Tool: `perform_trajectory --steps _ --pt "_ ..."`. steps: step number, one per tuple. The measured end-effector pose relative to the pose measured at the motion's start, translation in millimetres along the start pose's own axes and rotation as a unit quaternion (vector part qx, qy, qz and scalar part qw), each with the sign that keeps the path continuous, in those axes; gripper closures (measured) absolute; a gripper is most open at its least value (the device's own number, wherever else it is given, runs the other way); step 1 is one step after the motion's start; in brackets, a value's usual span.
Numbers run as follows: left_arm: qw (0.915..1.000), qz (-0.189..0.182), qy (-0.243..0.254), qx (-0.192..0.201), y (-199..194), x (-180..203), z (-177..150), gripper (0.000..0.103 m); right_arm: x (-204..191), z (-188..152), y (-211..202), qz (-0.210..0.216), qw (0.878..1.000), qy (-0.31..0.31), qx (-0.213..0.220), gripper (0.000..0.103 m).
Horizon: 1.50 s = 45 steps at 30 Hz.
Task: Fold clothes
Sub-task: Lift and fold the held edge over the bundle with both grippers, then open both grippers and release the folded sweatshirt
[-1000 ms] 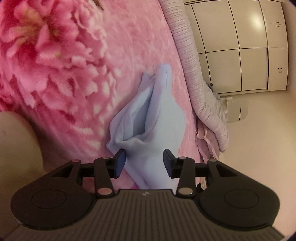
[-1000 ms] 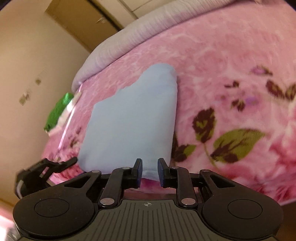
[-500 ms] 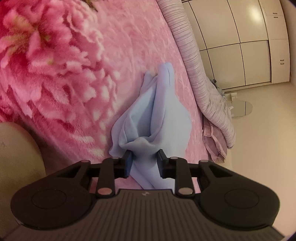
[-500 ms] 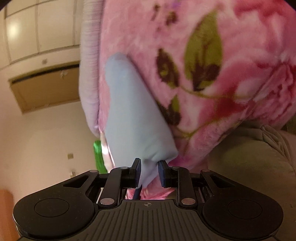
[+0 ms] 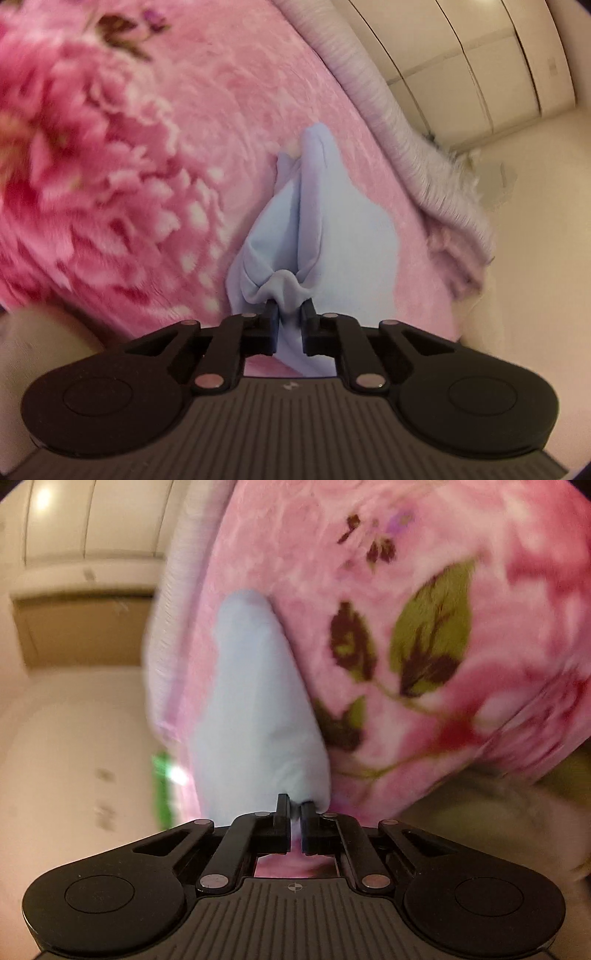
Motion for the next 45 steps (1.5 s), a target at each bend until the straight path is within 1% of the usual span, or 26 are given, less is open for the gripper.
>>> perform_trajectory --steps 2,4,7,9,11,12,14,15,16,18,19,20,21,22,24,26,28,32,35,37,39,40,42,43,44,45 --pt "0.9985 0.023 0.05 0.003 2 7 -2 0.091 -3 0 5 -0.03 0.999 -0.034 -0.018 0.1" --pt "0.9954 0.043 0.085 -0.008 0 15 -3 0.088 -11 0 6 -0.06 0.995 -0.075 -0.037 0.098" --pt "0.9901 0.057 0.125 -0.028 -14 29 1 0.086 -29 -3 -7 -0.111 0.98 -0.154 -0.059 0.093" --pt "0.9848 0.072 0.157 -0.022 -26 36 6 0.089 -41 5 -28 -0.132 0.971 -0.2 -0.013 0.091" --pt "0.9774 0.093 0.19 0.004 -38 46 19 0.089 -53 20 -38 -0.143 0.96 -0.236 0.051 0.088" --pt "0.9754 0.093 0.199 0.017 -40 53 26 0.089 -60 27 -42 -0.149 0.952 -0.254 0.083 0.086" --pt "0.9735 0.081 0.21 0.038 -40 68 39 0.088 -73 42 -52 -0.159 0.933 -0.288 0.147 0.073" --pt "0.9734 0.072 0.214 0.04 -34 75 44 0.088 -80 46 -44 -0.162 0.923 -0.31 0.16 0.069" --pt "0.9725 0.064 0.22 0.039 -27 81 46 0.088 -84 46 -30 -0.162 0.915 -0.335 0.157 0.067" --pt "0.9694 0.057 0.237 0.03 -3 90 47 0.088 -85 32 -1 -0.167 0.904 -0.372 0.126 0.067" --pt "0.9673 0.067 0.244 0.023 10 89 47 0.088 -85 26 14 -0.166 0.897 -0.393 0.114 0.067" --pt "0.9643 0.086 0.25 0.012 25 83 47 0.087 -80 21 28 -0.185 0.889 -0.408 0.096 0.067" --pt "0.9607 0.108 0.256 -0.001 39 76 47 0.087 -74 16 41 -0.208 0.879 -0.423 0.077 0.067" --pt "0.9564 0.142 0.255 -0.015 51 65 47 0.085 -73 15 47 -0.225 0.873 -0.428 0.064 0.067" --pt "0.9554 0.149 0.254 -0.025 54 59 49 0.083 -74 13 56 -0.255 0.864 -0.433 0.04 0.067" --pt "0.9562 0.139 0.257 -0.014 50 68 60 0.085 -83 20 45 -0.264 0.864 -0.427 0.041 0.067" --pt "0.9568 0.129 0.261 -0.001 47 79 74 0.086 -97 38 41 -0.258 0.864 -0.428 0.06 0.067" --pt "0.9586 0.107 0.264 0.011 70 96 101 0.086 -107 77 59 -0.252 0.865 -0.425 0.089 0.067" --pt "0.9533 0.132 0.272 -0.003 103 87 112 0.085 -103 99 83 -0.247 0.866 -0.424 0.093 0.067" --pt "0.9486 0.146 0.28 -0.01 120 77 112 0.078 -95 110 99 -0.25 0.868 -0.421 0.089 0.067" --pt "0.9453 0.151 0.289 -0.004 130 69 110 0.072 -85 115 110 -0.261 0.863 -0.422 0.092 0.067" --pt "0.9456 0.152 0.287 -0.004 131 67 110 0.071 -80 118 115 -0.267 0.861 -0.423 0.093 0.066" --pt "0.9516 0.151 0.267 -0.004 127 65 112 0.071 -75 120 119 -0.274 0.858 -0.424 0.097 0.066" --pt "0.9519 0.155 0.265 0.0 121 67 112 0.073 -76 119 116 -0.275 0.857 -0.424 0.1 0.066" --pt "0.9493 0.162 0.269 0.008 113 71 110 0.075 -78 118 110 -0.278 0.858 -0.419 0.102 0.066" --pt "0.9455 0.168 0.279 0.016 104 77 106 0.082 -82 110 99 -0.274 0.86 -0.418 0.103 0.066"
Point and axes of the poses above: each gripper's, at about its wrist camera, not at the fingertips, and y roughly the way its jaws point, x to its right, z to its top, the point moved 8 cm from there along y, roughly the way its jaws point, and after that the axes turned 10 degrees about -y, right-handed, at the moved point
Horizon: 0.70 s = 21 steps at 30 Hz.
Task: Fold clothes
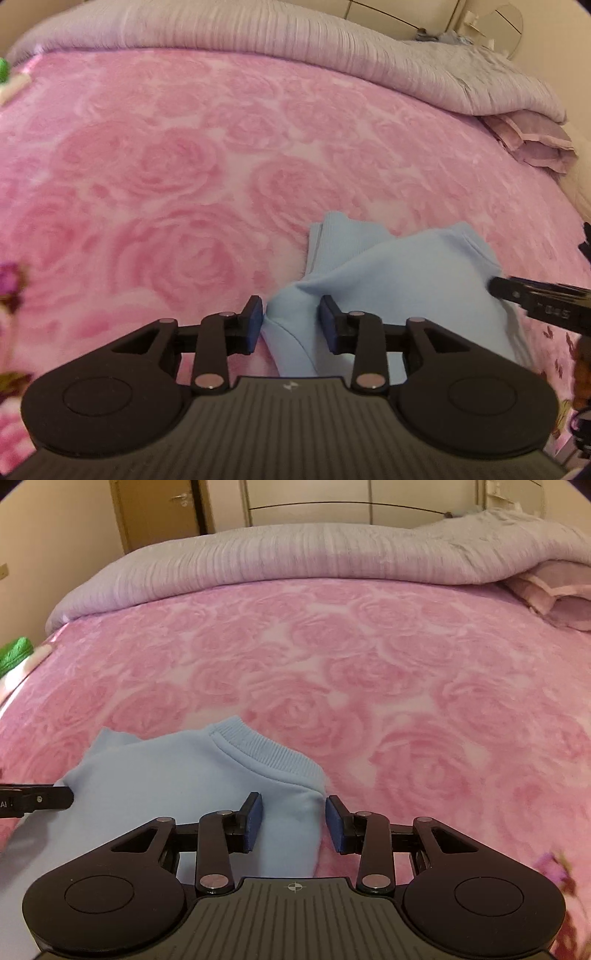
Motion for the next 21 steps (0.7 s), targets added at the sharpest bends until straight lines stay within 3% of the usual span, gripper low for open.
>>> perform_trajectory --steps 5,7,11,14,18,21 --pt "0.9981 -0.04 0.029 0.036 -73 26 -25 0.086 -8 -15 -74 0.025 1.0 0.008 0.017 0.066" --pt "0.9972 -0.048 0.046 0.035 -90 33 -46 0.099 -17 -30 -98 0.034 0.999 0.0 0.02 0.066" --pt "0.9988 -0.028 0.04 -0.004 -82 29 -91 0.1 -38 -66 -118 0.051 0.998 -0.026 0.006 0.066" --pt "0.9995 -0.015 0.026 -0.011 -73 27 -106 0.1 -47 -92 -97 0.086 0.994 0.02 -0.065 0.066" --pt "0.9998 0.001 0.02 -0.003 -86 36 -104 0.1 -60 -90 -102 0.034 0.997 -0.03 -0.056 0.066" --pt "1.0 0.0 0.005 -0.001 -102 38 -107 0.097 -68 -87 -117 0.02 0.998 -0.036 -0.04 0.066"
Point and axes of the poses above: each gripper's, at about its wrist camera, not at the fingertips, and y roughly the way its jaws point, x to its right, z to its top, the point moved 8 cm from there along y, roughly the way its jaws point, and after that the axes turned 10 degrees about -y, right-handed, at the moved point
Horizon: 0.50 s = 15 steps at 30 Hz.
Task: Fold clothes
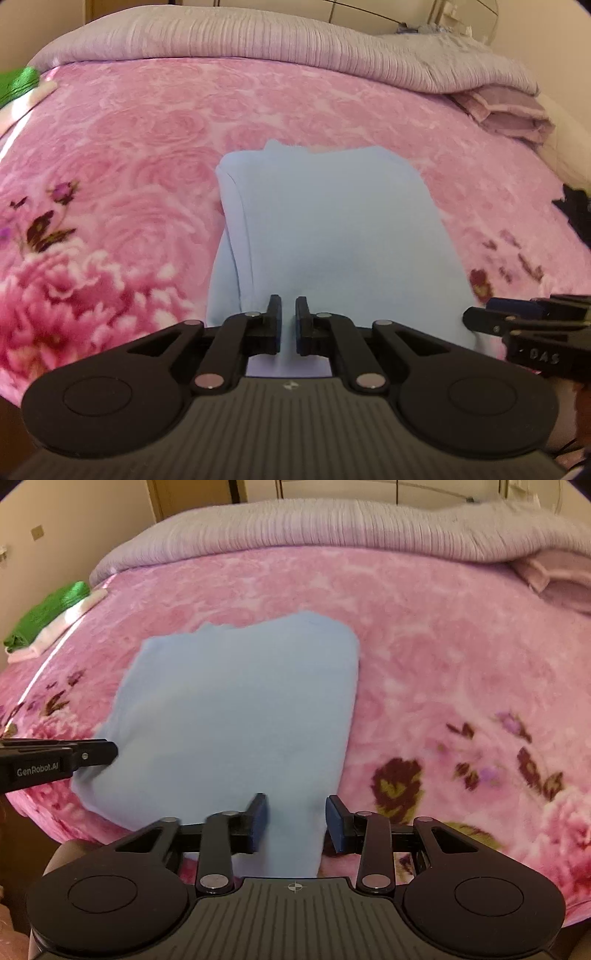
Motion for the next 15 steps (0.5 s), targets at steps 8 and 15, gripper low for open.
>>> perform_trajectory --steps 8,15 --pt "0.9992 0.039 0.004 0.001 -36 6 -23 0.075 6 -18 -26 -0.003 0.999 0.046 -0.003 0.066" --pt "0.9987 0.049 0.013 -0.002 -53 13 -40 0.072 -1 -46 -41 -0.001 0.998 0.062 -0.014 0.066"
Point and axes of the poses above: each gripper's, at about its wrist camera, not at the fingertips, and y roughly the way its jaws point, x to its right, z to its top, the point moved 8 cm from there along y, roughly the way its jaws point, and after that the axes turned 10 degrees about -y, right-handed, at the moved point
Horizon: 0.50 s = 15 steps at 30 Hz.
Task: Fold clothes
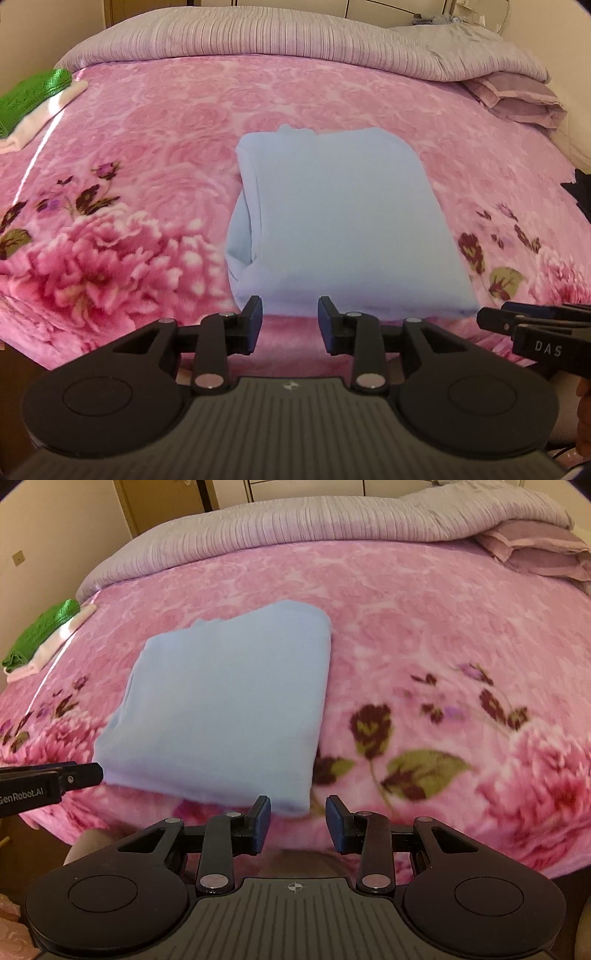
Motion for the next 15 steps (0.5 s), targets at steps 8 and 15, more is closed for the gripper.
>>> perform_trajectory --steps 8,15 --pt "0.9998 0.003 0.014 0.014 -20 7 -11 0.069 -4 -13 -17 0.0 1.0 0.012 0.009 0.066" --pt "0.9996 0.007 0.019 0.022 -32 5 -17 0.068 -8 -14 -31 0.001 1.0 0.018 0.025 0.066"
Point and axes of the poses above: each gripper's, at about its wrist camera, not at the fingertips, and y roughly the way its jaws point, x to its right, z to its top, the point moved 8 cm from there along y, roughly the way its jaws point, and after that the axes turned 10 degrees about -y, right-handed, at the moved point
